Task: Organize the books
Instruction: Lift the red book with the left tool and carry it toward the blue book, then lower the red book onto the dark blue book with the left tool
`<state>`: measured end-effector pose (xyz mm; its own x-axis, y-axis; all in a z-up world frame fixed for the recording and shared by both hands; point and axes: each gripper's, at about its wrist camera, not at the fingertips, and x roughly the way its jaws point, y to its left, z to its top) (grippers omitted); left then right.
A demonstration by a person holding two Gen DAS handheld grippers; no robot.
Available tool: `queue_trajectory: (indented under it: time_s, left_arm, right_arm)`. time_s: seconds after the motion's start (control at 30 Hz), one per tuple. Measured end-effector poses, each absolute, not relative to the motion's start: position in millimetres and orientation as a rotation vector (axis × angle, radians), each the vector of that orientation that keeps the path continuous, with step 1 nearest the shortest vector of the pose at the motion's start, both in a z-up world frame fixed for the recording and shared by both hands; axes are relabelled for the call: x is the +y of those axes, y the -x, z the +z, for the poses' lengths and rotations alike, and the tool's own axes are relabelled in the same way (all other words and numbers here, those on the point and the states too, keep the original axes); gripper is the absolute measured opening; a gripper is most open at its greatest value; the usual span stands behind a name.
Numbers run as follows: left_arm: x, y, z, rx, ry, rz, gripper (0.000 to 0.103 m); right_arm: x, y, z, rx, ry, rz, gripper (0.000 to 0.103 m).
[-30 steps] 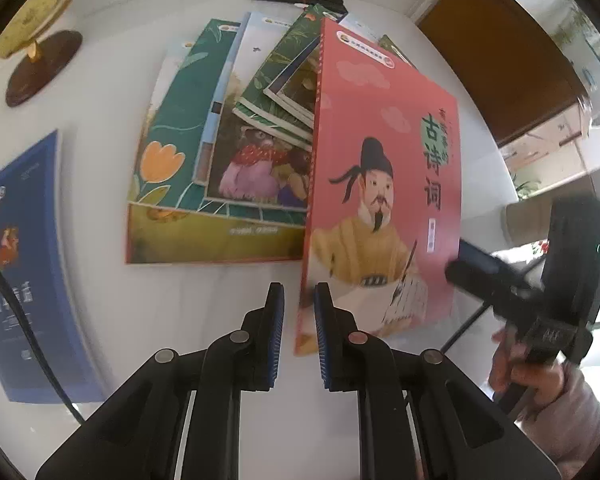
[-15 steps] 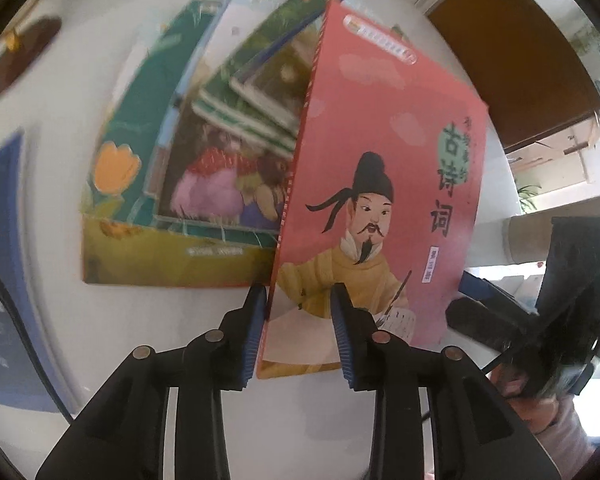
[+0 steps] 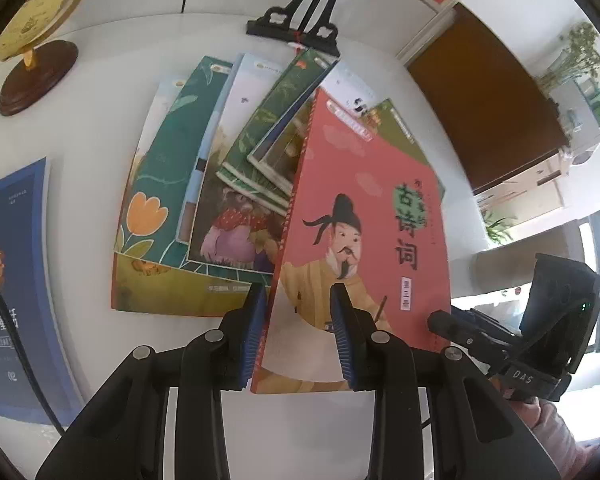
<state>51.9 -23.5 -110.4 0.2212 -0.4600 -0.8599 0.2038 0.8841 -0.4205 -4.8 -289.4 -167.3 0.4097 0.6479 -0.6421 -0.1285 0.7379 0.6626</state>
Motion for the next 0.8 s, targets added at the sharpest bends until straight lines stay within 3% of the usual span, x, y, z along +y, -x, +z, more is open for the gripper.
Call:
queue_trajectory:
  time_s: [0.8]
  left_arm:
    - [31,-18,-87,1.161,0.384,-0.457,0.029]
  right_arm:
    - [-202,26,-111,0.975,-0.088,0.567,0.031]
